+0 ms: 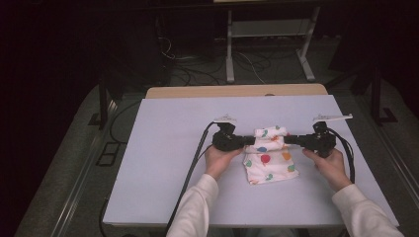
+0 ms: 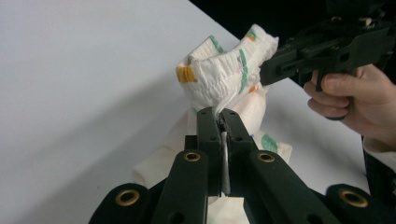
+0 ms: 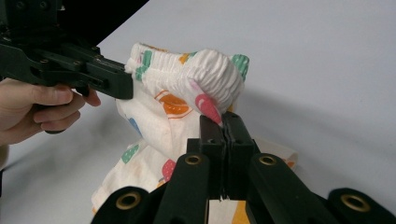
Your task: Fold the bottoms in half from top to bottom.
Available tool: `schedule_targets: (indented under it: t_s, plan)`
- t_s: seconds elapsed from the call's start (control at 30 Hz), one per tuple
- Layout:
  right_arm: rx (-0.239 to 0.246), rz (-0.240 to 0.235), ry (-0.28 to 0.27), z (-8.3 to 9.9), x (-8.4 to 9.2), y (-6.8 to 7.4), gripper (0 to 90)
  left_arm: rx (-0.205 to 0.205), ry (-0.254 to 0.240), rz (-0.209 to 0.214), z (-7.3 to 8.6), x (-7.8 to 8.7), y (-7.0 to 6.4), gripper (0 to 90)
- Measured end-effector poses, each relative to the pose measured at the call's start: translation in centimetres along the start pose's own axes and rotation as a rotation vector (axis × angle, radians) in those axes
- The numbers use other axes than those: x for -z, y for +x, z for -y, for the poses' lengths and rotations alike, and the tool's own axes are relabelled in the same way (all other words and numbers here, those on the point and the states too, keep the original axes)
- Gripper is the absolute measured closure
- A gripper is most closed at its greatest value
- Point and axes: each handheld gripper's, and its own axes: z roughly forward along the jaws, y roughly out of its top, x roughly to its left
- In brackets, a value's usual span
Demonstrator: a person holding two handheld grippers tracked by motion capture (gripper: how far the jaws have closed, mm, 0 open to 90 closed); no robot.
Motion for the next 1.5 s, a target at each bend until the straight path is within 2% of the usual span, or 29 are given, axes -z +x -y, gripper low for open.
schedule_targets:
  t_s: [0.47, 0.9, 0.97, 1.13, 1.43, 1.5]
  plan:
    - [0.007, -0.004, 0.036, 0.8, 0.0, 0.4, 87.4, -0.015, 0.011, 0.004, 1.0, 0.2, -0.6, 87.3]
    - [0.025, 0.006, 0.061, 1.2, 0.0, 0.6, 87.3, -0.006, 0.014, 0.013, 1.9, 0.0, -0.9, 87.3]
    - [0.020, 0.001, 0.056, 1.4, 0.0, 0.5, 87.2, 0.006, 0.009, 0.022, 2.1, -0.1, -1.0, 87.3]
    - [0.012, -0.001, 0.062, 1.6, 0.1, 0.4, 87.1, -0.003, 0.014, 0.026, 2.4, -0.4, -1.2, 87.3]
    - [0.008, -0.003, 0.105, 2.5, 0.0, 0.2, 86.1, -0.016, 0.041, 0.026, 3.4, -0.8, -1.5, 87.2]
    - [0.005, -0.002, 0.118, 2.7, 0.0, 0.1, 86.0, -0.013, 0.038, 0.037, 3.6, -0.8, -1.5, 87.2]
